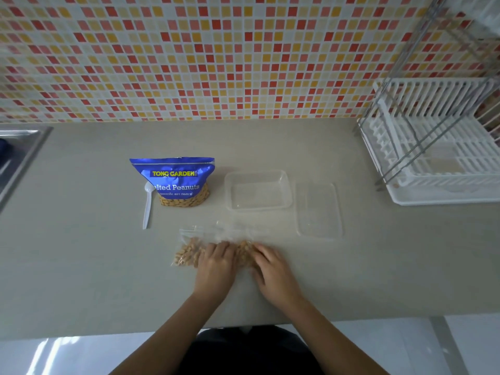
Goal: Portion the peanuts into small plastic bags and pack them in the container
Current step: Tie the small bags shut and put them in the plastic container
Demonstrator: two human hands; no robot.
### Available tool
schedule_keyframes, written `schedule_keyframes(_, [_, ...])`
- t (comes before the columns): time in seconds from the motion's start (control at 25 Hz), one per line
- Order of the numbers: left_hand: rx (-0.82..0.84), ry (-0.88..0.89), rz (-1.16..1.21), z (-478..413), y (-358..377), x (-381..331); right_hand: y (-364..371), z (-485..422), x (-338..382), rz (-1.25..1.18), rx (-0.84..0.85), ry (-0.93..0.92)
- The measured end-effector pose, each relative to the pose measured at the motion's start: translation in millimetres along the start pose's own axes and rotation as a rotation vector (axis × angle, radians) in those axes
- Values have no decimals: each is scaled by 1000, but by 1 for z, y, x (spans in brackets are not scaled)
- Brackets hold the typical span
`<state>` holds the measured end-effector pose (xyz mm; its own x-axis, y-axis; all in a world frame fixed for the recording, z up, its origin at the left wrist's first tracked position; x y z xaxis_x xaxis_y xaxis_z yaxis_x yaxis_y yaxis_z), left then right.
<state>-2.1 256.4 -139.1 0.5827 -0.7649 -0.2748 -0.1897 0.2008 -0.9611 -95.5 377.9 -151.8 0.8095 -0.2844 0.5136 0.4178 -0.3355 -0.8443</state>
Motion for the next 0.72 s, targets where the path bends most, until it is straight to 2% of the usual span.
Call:
schedule_keyframes(0.12, [17, 38, -57, -9, 5, -15, -7, 2, -14, 13, 34, 81])
schedule_keyframes(0.28, [14, 77, -16, -11, 8, -38, -24, 13, -27, -51, 12, 169])
schedule_keyframes(0.44, [30, -133, 91, -12, 1, -23, -30, 17, -20, -164, -186, 446])
schedule_keyframes(0.52, [91, -161, 102, -14, 4, -18, -29, 12, -13, -214, -186, 522])
schedule_keyframes(0.6, [127, -187, 207, -14, 4, -22, -24, 6, -11, -276, -149, 590])
schedule_keyframes(0.72, [190, -413, 476, -13, 3, -25, -19, 0, -16, -361, -130, 688])
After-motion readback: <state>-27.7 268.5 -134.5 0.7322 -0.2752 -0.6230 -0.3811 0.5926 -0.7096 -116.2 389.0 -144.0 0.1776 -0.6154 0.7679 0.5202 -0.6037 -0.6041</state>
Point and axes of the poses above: each hand's wrist, its own z-axis away from the middle knuckle, its own y-axis out of the palm, x = y × z, the point moved 2 cm from there along -z, towards the middle knuckle, and after that the axes turned 7 degrees about -y, right-handed, at the moved point
